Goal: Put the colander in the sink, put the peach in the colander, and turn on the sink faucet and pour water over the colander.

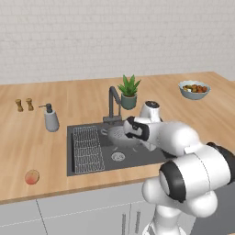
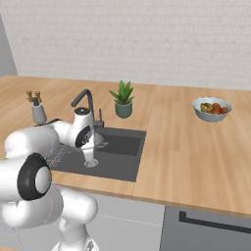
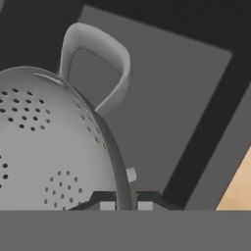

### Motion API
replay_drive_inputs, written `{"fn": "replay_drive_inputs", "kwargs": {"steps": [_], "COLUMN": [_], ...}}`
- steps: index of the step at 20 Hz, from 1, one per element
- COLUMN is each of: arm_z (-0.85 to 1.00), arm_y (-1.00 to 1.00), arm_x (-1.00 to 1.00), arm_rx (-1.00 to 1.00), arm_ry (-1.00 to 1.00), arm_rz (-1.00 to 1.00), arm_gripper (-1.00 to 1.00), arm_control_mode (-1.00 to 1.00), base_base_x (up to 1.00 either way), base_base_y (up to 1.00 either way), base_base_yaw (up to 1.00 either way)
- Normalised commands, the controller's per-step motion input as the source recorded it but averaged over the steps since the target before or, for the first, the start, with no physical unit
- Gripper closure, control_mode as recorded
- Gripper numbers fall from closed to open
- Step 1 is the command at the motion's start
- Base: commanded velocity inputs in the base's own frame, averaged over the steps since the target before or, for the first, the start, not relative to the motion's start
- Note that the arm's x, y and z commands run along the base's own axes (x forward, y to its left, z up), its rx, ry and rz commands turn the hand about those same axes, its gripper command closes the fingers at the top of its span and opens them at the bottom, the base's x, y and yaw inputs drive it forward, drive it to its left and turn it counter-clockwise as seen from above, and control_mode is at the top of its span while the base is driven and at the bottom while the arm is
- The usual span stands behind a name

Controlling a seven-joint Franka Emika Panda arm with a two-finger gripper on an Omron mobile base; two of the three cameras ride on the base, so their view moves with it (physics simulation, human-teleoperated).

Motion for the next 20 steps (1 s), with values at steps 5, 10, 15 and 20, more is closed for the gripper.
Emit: {"fn": "replay_drive_inputs", "kwargs": {"steps": [5,10,15,20], "arm_z": [-0.28,-0.52,-0.58,-0.47], "arm_y": [-0.03,-0.09,-0.1,-0.22], "arm_x": [0.23,0.12,0.07,0.34], "arm_rx": [0.0,0.0,0.0,0.0], "arm_ry": [0.0,0.0,0.0,0.0], "arm_rz": [0.16,0.18,0.12,0.05], "arm_gripper": [1.0,1.0,1.0,1.0], "arm_control_mode": [-1.0,-1.0,-1.0,-1.0], "base_base_x": [0.0,0.0,0.0,0.0], "base_base_y": [0.0,0.0,0.0,0.0], "base_base_yaw": [0.0,0.0,0.0,0.0]}}
